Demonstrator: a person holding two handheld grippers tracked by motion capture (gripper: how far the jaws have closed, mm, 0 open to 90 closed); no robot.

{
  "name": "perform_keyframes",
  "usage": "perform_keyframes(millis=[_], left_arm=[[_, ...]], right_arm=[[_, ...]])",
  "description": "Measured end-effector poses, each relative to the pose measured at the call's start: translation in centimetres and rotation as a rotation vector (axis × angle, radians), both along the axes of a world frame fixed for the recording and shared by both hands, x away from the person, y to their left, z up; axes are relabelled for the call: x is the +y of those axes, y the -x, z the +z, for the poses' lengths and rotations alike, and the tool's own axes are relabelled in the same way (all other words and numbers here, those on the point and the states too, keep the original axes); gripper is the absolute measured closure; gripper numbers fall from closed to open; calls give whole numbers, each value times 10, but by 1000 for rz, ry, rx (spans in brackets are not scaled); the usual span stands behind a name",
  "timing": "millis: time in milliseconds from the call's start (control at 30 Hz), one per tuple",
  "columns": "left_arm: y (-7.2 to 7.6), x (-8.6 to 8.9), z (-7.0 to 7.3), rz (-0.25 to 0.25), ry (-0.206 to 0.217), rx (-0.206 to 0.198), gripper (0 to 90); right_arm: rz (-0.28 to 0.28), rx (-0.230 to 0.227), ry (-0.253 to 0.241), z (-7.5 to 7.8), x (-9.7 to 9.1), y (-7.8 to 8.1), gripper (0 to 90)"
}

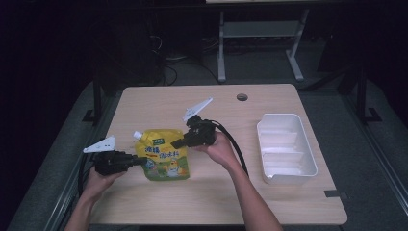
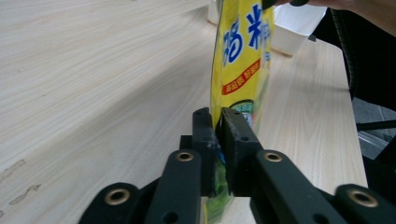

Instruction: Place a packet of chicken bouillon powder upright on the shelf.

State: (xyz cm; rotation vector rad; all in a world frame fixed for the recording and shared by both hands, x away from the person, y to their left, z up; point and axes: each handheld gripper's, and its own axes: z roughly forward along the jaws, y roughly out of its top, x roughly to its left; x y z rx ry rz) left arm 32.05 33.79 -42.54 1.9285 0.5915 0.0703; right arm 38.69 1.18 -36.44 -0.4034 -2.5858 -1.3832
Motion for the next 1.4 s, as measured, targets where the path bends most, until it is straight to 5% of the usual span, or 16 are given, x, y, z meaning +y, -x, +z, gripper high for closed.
perform_keyframes(millis=[233,1400], left_arm=[[0,1,0,36,-4,-1,712],[2,-15,-6,81,-132,-7,444]], right_arm=[[-7,-25,7,10,-6,7,896],[-145,-55,-4,47,-78,19,896]])
